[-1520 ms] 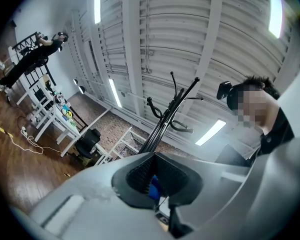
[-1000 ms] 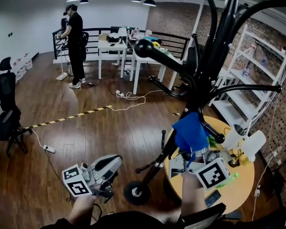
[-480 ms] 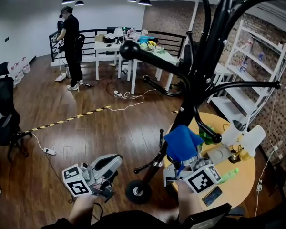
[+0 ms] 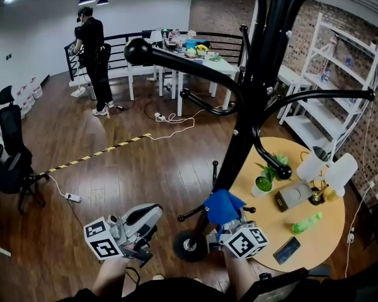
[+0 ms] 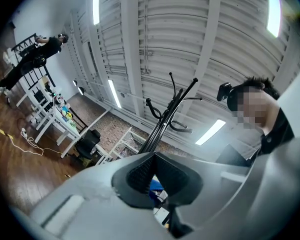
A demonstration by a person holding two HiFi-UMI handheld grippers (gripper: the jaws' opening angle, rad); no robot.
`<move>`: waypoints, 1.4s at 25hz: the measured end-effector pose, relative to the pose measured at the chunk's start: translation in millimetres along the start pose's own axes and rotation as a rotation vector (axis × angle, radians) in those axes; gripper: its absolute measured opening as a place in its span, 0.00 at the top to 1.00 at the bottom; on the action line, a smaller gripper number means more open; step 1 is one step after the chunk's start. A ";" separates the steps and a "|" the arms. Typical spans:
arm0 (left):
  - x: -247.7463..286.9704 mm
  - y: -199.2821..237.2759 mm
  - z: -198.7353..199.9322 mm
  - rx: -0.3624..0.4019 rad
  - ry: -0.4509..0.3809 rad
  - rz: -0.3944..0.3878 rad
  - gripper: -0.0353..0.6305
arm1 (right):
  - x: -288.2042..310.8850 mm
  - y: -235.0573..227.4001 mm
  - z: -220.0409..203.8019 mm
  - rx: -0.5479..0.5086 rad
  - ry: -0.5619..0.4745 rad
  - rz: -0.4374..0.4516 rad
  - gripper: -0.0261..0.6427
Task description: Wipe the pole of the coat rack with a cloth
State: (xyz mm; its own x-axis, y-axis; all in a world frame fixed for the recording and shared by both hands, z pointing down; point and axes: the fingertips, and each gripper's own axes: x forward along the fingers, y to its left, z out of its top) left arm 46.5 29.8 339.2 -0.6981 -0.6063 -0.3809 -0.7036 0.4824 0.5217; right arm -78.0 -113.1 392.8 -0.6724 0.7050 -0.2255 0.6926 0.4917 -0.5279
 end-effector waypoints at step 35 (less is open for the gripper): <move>-16.0 -28.7 -3.1 0.089 -0.072 0.159 0.94 | 40.9 89.6 138.0 0.071 -0.147 0.239 0.93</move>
State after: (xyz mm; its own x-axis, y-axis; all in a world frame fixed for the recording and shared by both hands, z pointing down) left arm 78.3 23.6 332.7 -0.8070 -0.4724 -0.3543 -0.5902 0.6247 0.5113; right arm -79.5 -110.8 223.2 -0.5262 0.7127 -0.4639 0.8196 0.2797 -0.5000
